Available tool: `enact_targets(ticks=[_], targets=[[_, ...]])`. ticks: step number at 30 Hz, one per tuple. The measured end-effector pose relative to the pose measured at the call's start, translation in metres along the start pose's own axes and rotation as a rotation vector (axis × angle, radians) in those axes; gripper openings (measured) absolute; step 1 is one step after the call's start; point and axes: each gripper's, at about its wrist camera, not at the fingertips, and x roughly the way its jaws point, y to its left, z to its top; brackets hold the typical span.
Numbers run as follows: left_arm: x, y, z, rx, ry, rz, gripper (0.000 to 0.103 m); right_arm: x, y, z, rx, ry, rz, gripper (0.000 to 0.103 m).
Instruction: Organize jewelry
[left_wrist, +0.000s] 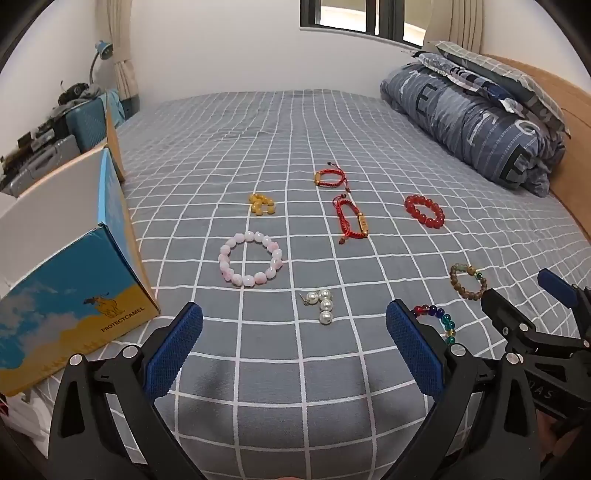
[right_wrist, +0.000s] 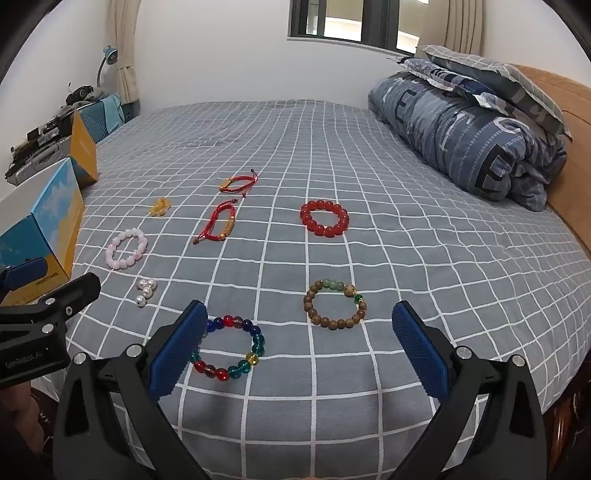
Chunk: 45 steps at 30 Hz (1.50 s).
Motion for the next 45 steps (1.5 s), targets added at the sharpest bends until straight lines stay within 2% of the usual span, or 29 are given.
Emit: enact_targets(ticks=[23, 45], targets=[[-0.008, 0.001, 0.002, 0.006, -0.009, 0.005, 0.097, -0.003, 0.006, 0.0, -0.02, -0.007, 0.005, 0.097], [-0.01, -0.004, -0.001, 0.032, -0.006, 0.054, 0.097, -0.006, 0.007, 0.0, -0.024, -0.009, 0.017, 0.097]])
